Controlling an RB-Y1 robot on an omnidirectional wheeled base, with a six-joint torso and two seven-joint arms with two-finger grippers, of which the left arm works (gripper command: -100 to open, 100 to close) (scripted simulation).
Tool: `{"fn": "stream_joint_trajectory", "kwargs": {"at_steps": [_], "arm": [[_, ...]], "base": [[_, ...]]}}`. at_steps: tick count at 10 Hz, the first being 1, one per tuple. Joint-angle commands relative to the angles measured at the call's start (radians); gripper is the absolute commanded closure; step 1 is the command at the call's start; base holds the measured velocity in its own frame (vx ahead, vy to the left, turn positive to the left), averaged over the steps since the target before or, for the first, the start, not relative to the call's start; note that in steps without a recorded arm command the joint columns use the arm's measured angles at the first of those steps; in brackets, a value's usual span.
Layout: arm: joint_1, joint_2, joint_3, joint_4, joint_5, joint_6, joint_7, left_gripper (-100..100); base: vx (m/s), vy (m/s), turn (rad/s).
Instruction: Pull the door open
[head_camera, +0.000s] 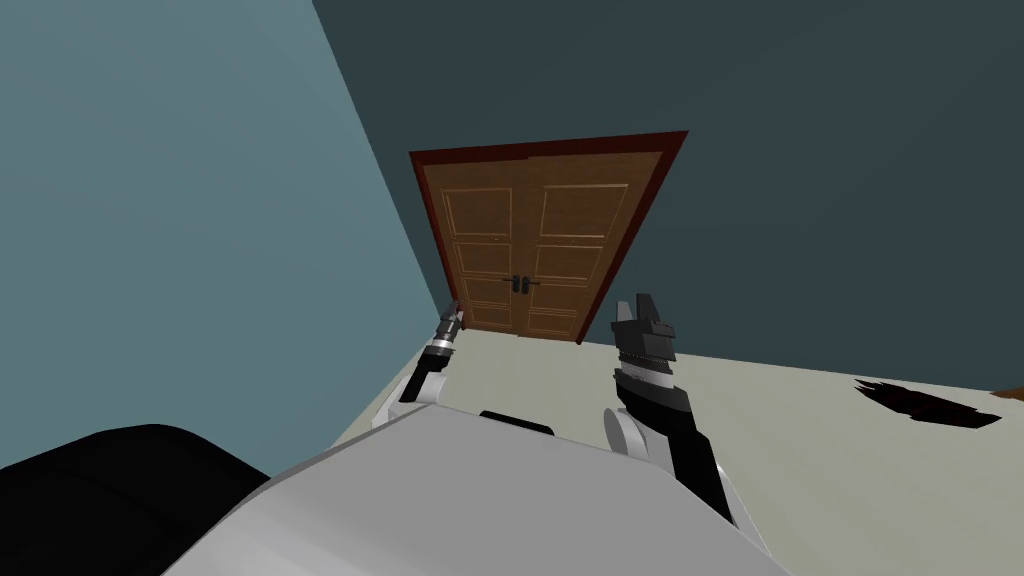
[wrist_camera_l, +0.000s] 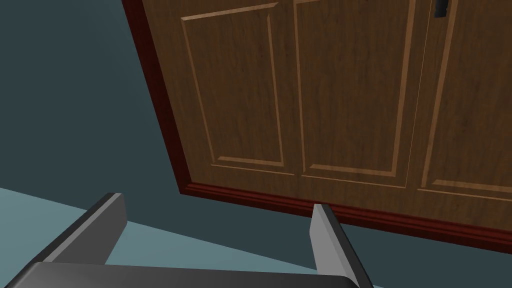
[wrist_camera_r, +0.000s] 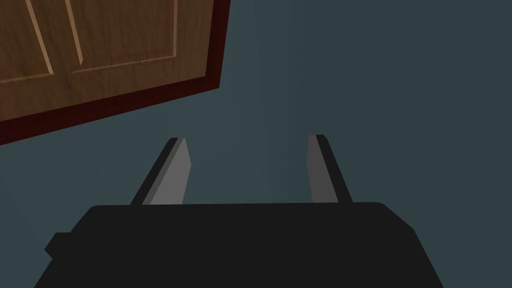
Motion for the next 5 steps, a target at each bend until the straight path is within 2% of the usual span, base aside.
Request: {"fn": "stream_joint_trajectory", "kwargs": {"at_steps": [1,3,5], "arm": [[-0.019,0.016,0.008,0.043,0.011,0.007,0.014,-100],[-0.033,0.027,0.014,0.076,0.018,0.007,0.023,-100],[-0.055,0.044,0.022,0.129,0.03,0.009,0.037,-100]], "base": [[0.188,-0.052,-0.108],[0.145,-0.049,-0.048],[0.144,-0.042,-0.088]]}}
